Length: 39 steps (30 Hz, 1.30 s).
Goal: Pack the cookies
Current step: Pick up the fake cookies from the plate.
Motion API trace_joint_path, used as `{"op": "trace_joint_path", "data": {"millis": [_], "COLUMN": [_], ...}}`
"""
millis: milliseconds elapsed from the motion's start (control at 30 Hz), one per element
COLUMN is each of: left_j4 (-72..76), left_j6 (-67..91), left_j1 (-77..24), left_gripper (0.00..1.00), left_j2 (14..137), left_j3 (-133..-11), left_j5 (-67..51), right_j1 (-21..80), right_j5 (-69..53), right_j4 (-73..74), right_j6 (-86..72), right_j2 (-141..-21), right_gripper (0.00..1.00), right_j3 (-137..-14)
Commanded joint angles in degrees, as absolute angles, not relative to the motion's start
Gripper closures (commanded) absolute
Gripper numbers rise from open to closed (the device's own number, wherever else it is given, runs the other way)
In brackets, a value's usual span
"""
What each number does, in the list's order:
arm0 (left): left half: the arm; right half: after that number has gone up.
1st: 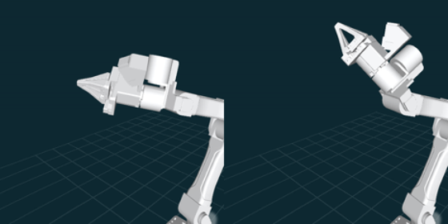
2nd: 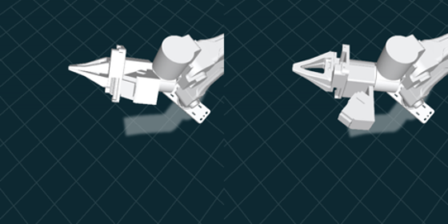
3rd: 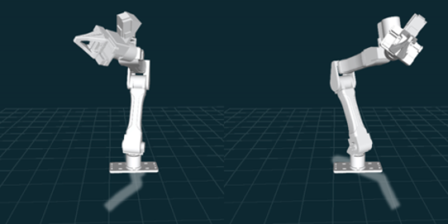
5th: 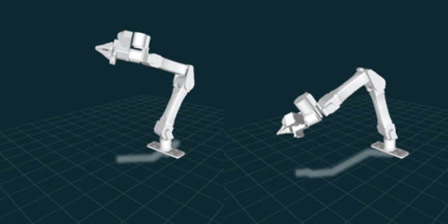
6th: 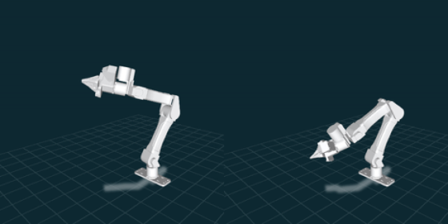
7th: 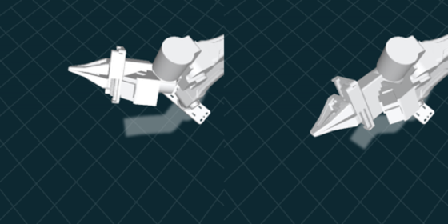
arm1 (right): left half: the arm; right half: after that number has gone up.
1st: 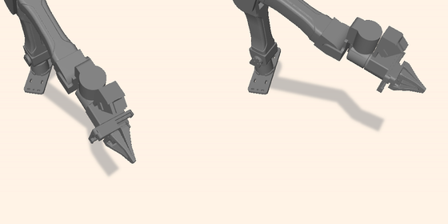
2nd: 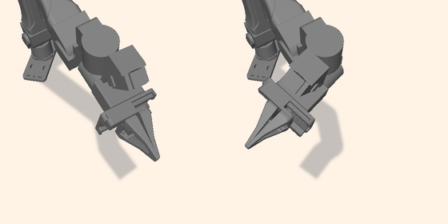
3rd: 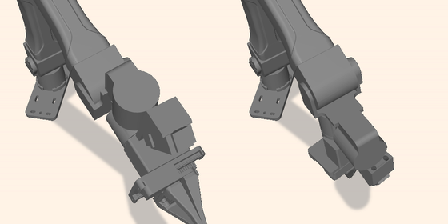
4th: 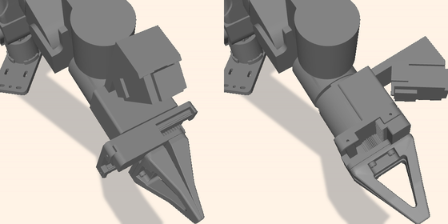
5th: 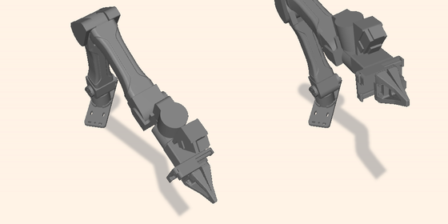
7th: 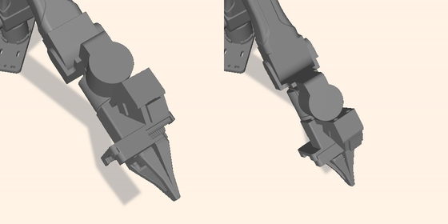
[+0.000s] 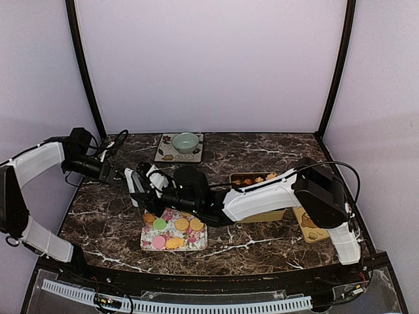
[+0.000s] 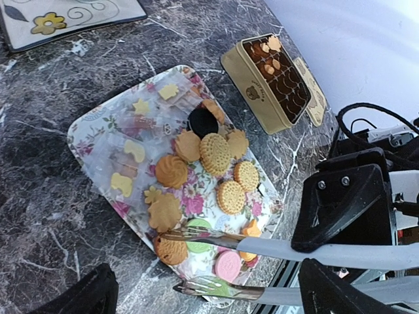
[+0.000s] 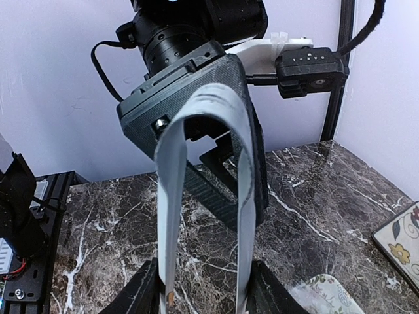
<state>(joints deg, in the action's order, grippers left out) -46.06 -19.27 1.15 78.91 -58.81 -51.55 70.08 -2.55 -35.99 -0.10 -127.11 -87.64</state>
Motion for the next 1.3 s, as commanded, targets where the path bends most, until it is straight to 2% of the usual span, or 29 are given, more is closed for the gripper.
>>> {"op": "trace_joint_path", "data": {"millis": [0,367,667,767,933,1167,1267], "left_j4": [-45.3,-46.0,-45.4,-45.1,-45.4,-46.4,-46.7], "left_j6": [-19.5,-23.3,-23.7,-24.0,-24.5,-25.5,-25.6], "left_j1": [-2.0,-5.7,-6.4,-6.5,-6.4,-6.4,-6.4], "left_gripper": [0.01,0.01,0.02,0.02,0.02,0.02,0.02], "left_j2": [76.5,75.7,77.3,77.5,78.4,78.0,77.8], "left_j3": [-57.4,-56.9,-56.1,-55.6,-55.9,-56.9,-57.5], "left_j5": [-54.6,-56.0,-55.8,-55.9,-55.6,-54.0,-53.1], "right_j1": [69.8,69.7,69.2,69.0,68.9,68.7,68.4], "right_j5": [-1.3,-0.9,-1.9,-1.3,0.0,0.1,-0.2], "right_j4": [-39.3,-38.5,-35.4,-34.1,-32.4,-33.1,-35.3], "right_j6": [-0.5,-1.7,-4.2,-5.5,-7.0,-7.3,-8.5], "right_j2": [-126.4,-122.0,-122.6,-122.5,-121.7,-119.1,-117.7], "right_gripper": [0.53,0.47,0.47,0.50,0.63,0.64,0.69], "right_j3": [-86.0,-80.9,-84.2,-84.6,-84.3,-81.7,-80.2]}}
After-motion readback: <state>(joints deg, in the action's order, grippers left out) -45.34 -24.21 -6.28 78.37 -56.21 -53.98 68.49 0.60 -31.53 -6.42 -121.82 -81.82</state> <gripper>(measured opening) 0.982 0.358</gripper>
